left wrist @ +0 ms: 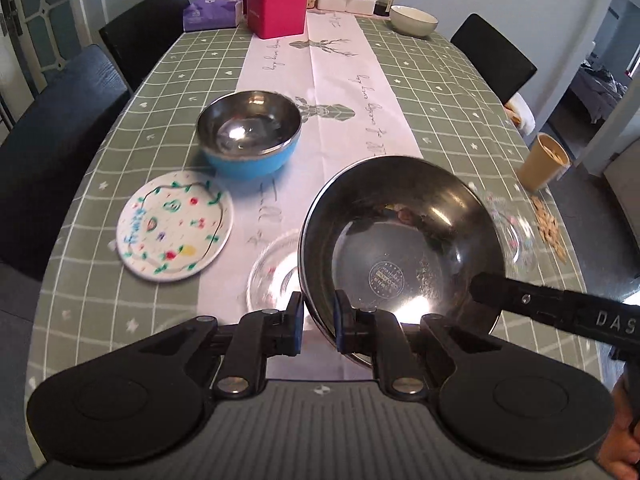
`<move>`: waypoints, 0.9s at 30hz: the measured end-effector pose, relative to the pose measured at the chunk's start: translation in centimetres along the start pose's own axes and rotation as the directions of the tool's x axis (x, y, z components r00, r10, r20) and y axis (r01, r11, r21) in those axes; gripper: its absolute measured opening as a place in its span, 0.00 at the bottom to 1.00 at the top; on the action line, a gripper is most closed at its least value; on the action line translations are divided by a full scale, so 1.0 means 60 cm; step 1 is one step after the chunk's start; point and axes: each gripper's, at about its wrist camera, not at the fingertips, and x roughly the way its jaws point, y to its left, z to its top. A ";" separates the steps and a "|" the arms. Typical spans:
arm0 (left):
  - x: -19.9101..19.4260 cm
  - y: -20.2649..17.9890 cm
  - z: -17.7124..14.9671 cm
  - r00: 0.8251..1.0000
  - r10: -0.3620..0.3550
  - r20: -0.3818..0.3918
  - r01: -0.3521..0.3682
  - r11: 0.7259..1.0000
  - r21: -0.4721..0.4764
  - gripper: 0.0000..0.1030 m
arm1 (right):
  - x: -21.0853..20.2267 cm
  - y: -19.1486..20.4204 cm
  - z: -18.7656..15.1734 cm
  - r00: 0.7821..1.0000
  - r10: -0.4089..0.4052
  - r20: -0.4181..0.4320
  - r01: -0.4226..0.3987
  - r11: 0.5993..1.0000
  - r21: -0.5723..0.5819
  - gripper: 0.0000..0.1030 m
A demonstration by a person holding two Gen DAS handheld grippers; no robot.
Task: Organize plates and bowls
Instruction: 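Carry the orange bowl with both grippers beside the green bowl and lower it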
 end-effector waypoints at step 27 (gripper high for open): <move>0.008 0.088 -0.221 0.983 -0.114 -0.145 0.107 0.993 -0.056 0.20 | 0.022 -0.003 -0.184 0.972 -0.025 -0.233 0.012 0.998 -0.055 0.13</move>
